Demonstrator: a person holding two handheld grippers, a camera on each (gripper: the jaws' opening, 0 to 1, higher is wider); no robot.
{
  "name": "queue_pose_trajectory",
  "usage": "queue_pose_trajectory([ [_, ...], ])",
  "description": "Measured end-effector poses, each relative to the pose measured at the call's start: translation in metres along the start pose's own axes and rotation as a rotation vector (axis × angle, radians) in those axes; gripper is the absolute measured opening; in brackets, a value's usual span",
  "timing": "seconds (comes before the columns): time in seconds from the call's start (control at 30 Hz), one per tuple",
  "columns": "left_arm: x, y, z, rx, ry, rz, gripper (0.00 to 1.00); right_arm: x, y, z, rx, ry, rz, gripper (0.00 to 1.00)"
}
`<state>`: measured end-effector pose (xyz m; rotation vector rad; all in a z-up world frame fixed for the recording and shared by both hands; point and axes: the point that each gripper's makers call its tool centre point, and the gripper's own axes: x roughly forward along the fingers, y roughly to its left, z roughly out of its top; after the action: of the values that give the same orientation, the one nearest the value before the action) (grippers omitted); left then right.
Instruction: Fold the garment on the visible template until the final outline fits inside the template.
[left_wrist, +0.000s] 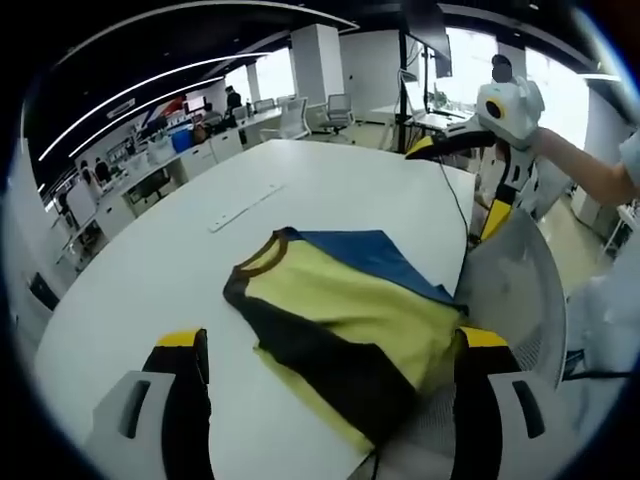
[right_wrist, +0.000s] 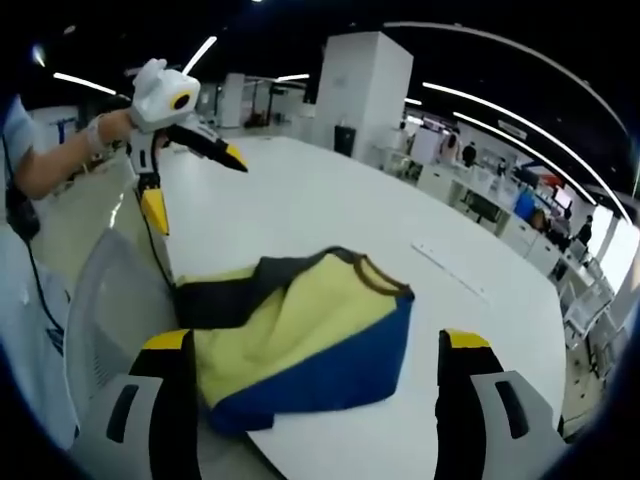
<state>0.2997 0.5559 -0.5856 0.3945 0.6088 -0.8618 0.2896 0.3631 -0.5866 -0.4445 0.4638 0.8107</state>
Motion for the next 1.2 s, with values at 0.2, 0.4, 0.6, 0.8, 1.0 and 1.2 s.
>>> queue_pose_trajectory([
  [0.2,-0.006,-0.006,-0.012,-0.006,0.017,0.012,1.0,-0.009,0.008,-0.006,0.03,0.001,-0.005,1.0],
  [0.4,-0.01,-0.016,-0.018,-0.016,0.018,0.006,1.0,-0.012,0.021,-0.023,0.047,0.044,-0.001,1.0],
  [0.6,-0.012,-0.021,-0.025,-0.024,0.019,-0.001,1.0,-0.013,0.031,-0.033,0.08,0.051,0.002,1.0],
  [0.8,-0.012,-0.024,-0.029,-0.039,0.013,-0.006,1.0,-0.012,0.033,-0.039,0.096,0.073,-0.007,1.0],
  [1.0,-0.014,-0.025,-0.034,-0.068,0.018,-0.006,1.0,-0.008,0.043,-0.047,0.145,0.096,0.023,1.0],
  [1.2,-0.015,-0.028,-0.039,-0.094,0.014,0.001,1.0,-0.001,0.044,-0.055,0.184,0.122,0.042,0.99],
])
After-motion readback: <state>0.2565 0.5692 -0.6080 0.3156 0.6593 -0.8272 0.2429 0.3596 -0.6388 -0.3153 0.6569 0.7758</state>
